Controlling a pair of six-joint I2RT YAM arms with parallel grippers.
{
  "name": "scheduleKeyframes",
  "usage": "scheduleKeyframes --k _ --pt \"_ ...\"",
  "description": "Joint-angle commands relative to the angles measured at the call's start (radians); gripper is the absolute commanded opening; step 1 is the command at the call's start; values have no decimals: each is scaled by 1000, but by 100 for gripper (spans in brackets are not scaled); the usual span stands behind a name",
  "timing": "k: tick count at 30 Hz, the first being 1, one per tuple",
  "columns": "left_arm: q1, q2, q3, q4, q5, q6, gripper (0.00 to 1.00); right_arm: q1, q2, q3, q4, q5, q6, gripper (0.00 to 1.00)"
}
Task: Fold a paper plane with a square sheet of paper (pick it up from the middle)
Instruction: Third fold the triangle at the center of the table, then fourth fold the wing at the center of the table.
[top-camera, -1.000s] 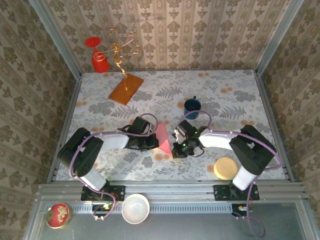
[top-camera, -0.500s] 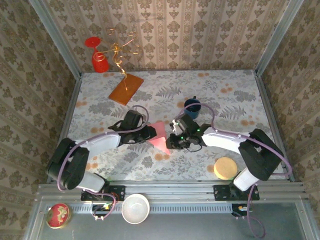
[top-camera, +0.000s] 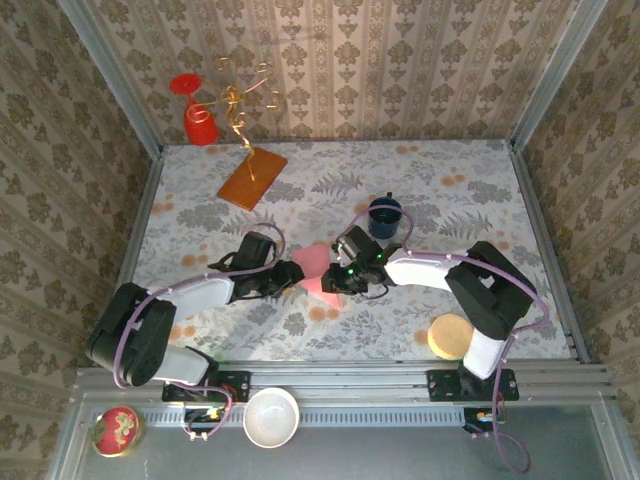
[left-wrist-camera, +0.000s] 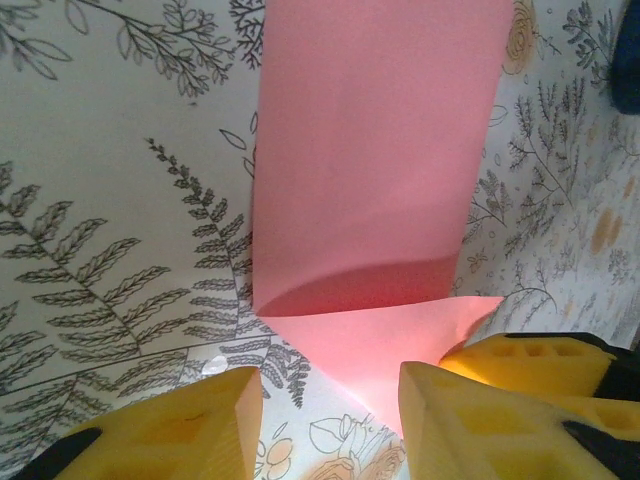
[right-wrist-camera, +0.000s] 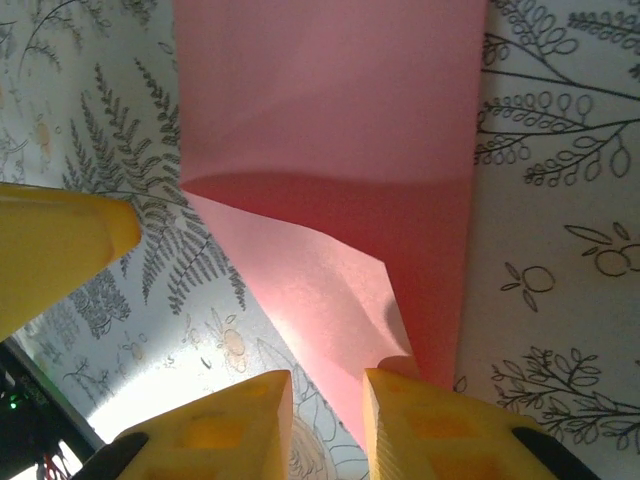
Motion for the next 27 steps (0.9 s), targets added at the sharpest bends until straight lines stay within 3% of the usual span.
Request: scheduleKeyframes --k 1,20,27 --pt "4 24 14 21 30 -20 41 -12 23 -6 2 24 33 27" --pt "4 100 42 76 59 -35 37 -23 44 -23 1 6 39 24" --pt "15 120 27 179 121 -60 37 -28 40 -29 4 7 38 24"
